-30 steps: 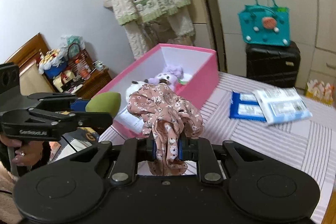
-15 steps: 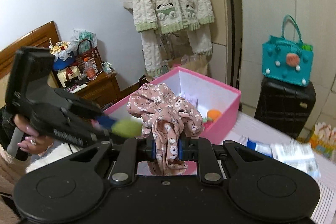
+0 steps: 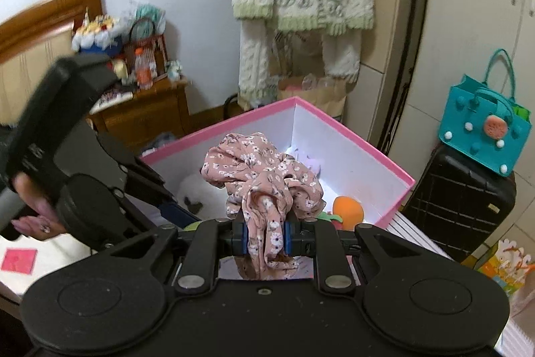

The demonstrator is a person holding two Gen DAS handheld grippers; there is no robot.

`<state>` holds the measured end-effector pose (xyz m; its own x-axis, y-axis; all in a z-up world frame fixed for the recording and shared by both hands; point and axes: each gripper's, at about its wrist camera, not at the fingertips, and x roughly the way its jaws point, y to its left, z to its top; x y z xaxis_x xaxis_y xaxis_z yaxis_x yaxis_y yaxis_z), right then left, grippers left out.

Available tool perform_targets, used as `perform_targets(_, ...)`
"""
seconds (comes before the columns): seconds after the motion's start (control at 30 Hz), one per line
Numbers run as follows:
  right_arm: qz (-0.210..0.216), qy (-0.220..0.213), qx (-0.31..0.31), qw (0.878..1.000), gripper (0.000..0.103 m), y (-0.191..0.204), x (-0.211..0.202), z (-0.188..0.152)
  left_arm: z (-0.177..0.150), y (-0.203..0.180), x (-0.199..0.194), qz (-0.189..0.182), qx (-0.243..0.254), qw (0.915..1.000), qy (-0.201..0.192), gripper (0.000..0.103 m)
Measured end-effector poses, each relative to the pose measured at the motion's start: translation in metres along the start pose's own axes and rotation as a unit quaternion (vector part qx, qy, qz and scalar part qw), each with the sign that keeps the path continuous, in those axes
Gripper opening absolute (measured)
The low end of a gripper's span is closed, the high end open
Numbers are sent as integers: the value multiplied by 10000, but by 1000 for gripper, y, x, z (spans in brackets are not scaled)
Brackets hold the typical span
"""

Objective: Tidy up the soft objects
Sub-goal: 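Open both tools to drop the sponge and cloth into the box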

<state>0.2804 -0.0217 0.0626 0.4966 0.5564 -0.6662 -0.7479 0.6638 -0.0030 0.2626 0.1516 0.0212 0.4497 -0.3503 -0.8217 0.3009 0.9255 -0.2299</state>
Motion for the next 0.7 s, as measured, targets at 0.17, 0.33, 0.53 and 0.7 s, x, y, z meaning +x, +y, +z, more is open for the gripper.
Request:
perform_targets(0.17,-91,333,-187,9992,22,-3,25,5,3,1,6,71,24,10000,6,42)
perform_targets(0.33,-109,587,-246,9979,22,-2,44,5,0,5,3,39,-98,9999,-45,45)
perform_targets(0.53,-248,953,-637,9931,23,10,66,6,-3,8,-1,34,-198,9996,-173,45)
perform_targets(0.7,-153,1015,-633,9927,45,16,61,2,-6,8,-13,0,-216,9993,-300,45)
